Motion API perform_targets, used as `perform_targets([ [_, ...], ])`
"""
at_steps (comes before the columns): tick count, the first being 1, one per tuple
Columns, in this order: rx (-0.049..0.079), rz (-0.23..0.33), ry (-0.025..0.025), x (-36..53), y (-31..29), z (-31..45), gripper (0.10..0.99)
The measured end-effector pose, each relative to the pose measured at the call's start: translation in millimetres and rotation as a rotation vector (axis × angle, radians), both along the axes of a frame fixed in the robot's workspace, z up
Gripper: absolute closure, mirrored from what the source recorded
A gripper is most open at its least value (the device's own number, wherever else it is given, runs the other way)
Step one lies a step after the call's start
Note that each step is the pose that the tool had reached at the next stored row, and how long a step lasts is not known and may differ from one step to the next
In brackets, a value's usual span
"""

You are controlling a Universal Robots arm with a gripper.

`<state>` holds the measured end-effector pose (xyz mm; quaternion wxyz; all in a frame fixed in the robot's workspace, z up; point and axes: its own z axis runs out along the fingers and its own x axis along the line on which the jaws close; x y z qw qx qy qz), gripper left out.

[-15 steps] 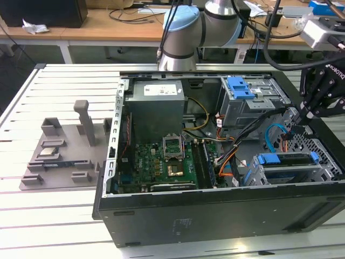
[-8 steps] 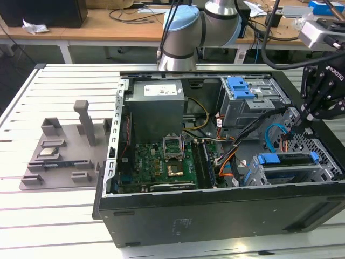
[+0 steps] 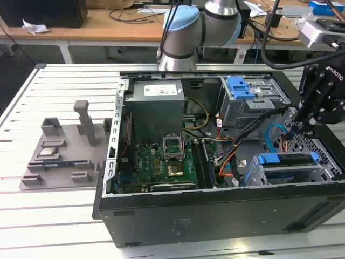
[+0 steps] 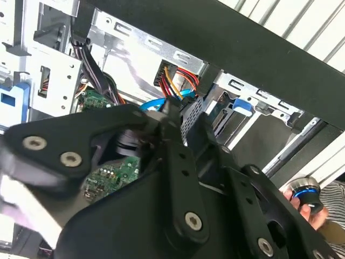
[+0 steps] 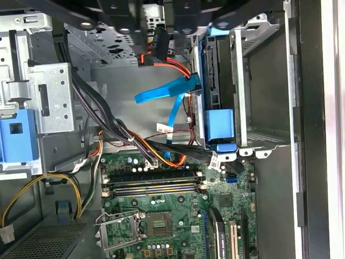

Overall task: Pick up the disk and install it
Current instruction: 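Insert the first disk wire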

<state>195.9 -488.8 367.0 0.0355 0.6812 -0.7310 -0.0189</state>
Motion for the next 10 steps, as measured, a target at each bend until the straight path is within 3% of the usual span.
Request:
perform_targets([
  [1, 0.000, 0.000, 0.0000, 0.0, 0.0, -0.1, 0.725],
  [4, -0.029, 0.000, 0.0000, 0.0, 9.7, -3.1, 0.725],
  [5, -0.038, 0.000, 0.0000, -0.1, 9.7, -4.3, 0.725],
  [10, -0.052, 0.000, 0.0000, -0.1, 9.8, -10.7, 0.725],
])
